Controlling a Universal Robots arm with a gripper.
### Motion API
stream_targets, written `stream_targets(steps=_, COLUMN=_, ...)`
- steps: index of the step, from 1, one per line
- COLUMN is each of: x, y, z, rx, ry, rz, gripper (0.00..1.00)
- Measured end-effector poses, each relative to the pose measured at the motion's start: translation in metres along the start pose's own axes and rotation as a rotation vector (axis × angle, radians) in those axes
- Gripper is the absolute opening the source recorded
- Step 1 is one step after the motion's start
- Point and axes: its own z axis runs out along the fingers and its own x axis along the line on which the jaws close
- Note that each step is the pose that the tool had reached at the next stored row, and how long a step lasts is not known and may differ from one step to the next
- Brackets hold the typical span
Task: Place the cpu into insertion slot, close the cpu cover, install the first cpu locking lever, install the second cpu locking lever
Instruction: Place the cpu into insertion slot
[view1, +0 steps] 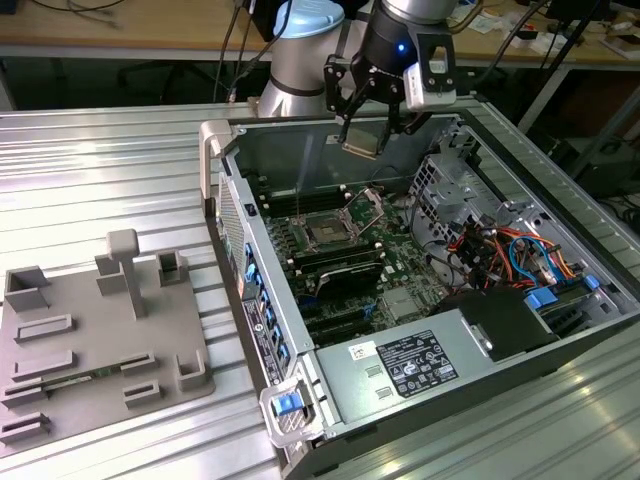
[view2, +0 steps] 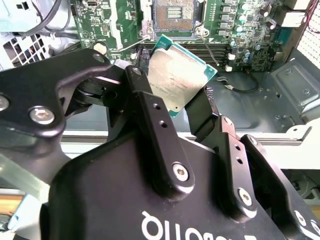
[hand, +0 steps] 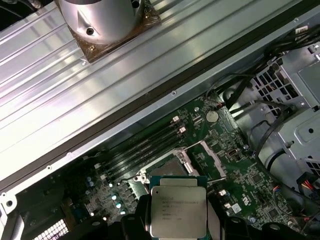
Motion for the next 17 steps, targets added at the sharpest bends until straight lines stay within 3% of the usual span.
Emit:
stream_targets(steps=5, x=0.0007, y=-0.0005, z=0.0006, rx=-0.0005, ry=-0.0026, rz=0.029, gripper=0.55)
stream_targets(steps=17, x=0.001, y=-0.0007, z=0.0007, rx=-0.0008, ry=-0.0033, rz=0.037, gripper=0.55)
